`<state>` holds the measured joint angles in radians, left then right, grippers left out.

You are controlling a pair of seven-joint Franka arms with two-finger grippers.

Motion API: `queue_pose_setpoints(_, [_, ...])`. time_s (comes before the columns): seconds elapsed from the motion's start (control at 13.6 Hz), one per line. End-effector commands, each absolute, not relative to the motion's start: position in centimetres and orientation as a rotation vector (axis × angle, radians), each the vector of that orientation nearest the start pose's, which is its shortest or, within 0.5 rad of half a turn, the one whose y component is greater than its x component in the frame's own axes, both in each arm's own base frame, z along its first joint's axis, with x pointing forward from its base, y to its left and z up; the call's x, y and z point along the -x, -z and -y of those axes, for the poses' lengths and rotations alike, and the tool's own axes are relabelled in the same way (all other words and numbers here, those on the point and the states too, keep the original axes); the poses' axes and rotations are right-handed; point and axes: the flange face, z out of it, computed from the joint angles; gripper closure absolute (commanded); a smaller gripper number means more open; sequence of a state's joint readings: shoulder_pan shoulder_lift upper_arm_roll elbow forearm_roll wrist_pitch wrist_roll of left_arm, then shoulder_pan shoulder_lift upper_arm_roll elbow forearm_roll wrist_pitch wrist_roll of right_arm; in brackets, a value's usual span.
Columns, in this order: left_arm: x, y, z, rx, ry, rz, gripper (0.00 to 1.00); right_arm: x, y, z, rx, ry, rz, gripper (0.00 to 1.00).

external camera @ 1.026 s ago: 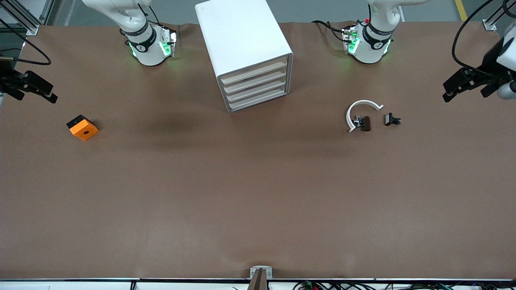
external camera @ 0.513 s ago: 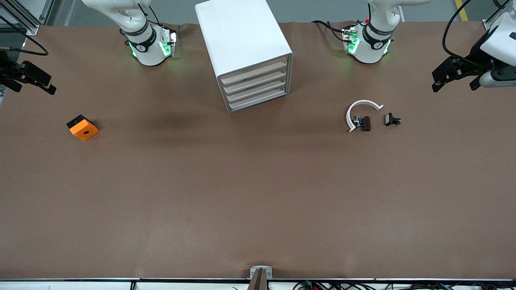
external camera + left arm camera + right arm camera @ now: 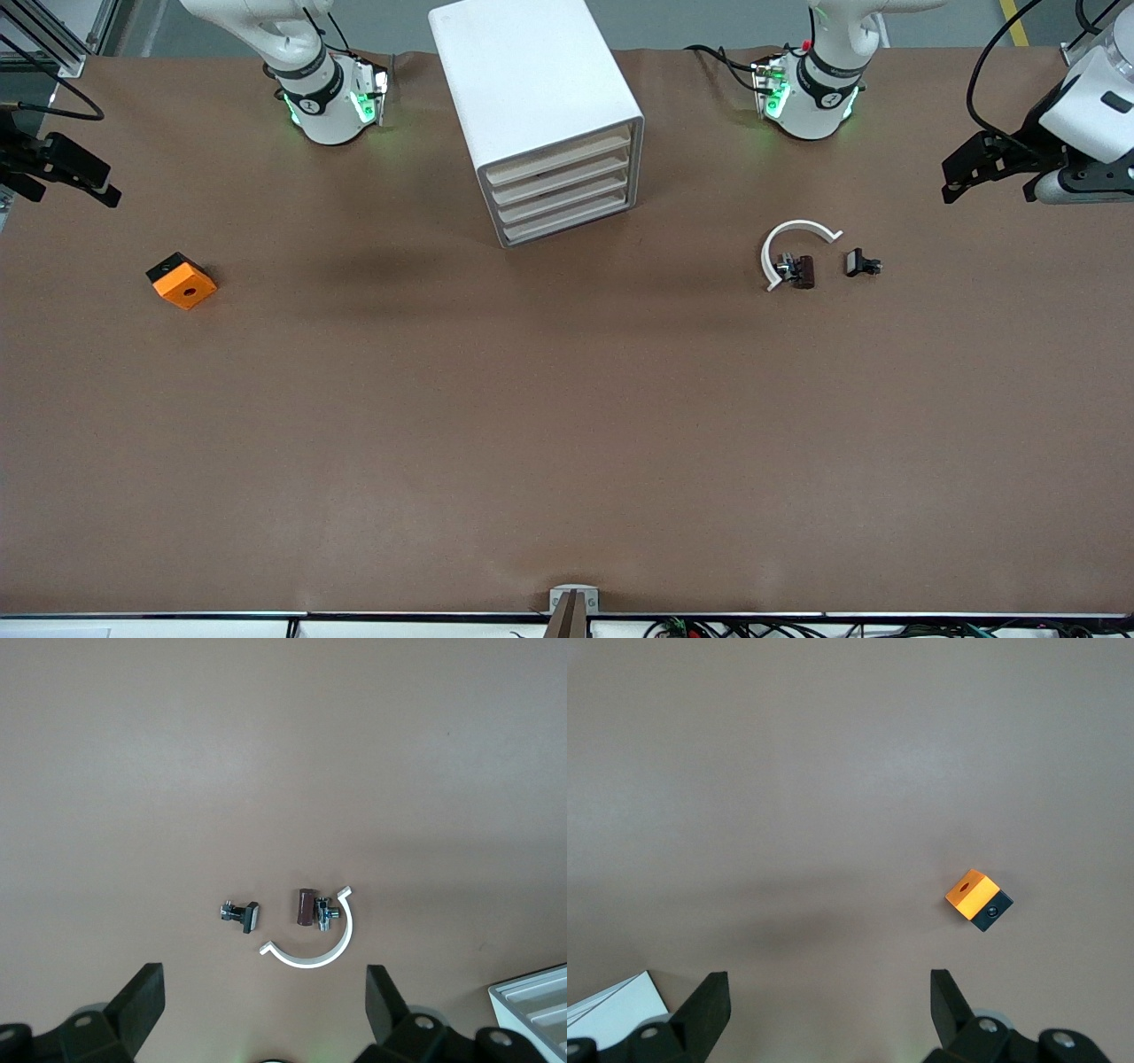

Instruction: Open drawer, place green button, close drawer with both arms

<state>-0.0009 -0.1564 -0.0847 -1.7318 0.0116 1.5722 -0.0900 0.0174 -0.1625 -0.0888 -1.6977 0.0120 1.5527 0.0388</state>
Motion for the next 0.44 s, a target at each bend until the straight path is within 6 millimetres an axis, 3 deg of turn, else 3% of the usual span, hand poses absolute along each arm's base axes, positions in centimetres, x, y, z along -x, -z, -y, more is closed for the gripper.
queue_pose_setpoints(0.0, [-50.47, -64.49, 4.37, 3.118, 0.027, 0.092, 0.0, -49.75, -65.35, 4.03, 3.12, 0.024, -0.164, 0.0])
queue_pose_setpoints(0.37, [-50.92, -64.51, 3.47, 3.116, 0.027, 0.099, 0.0, -49.76, -65.51, 4.12, 3.12, 0.031, -0.168, 0.0])
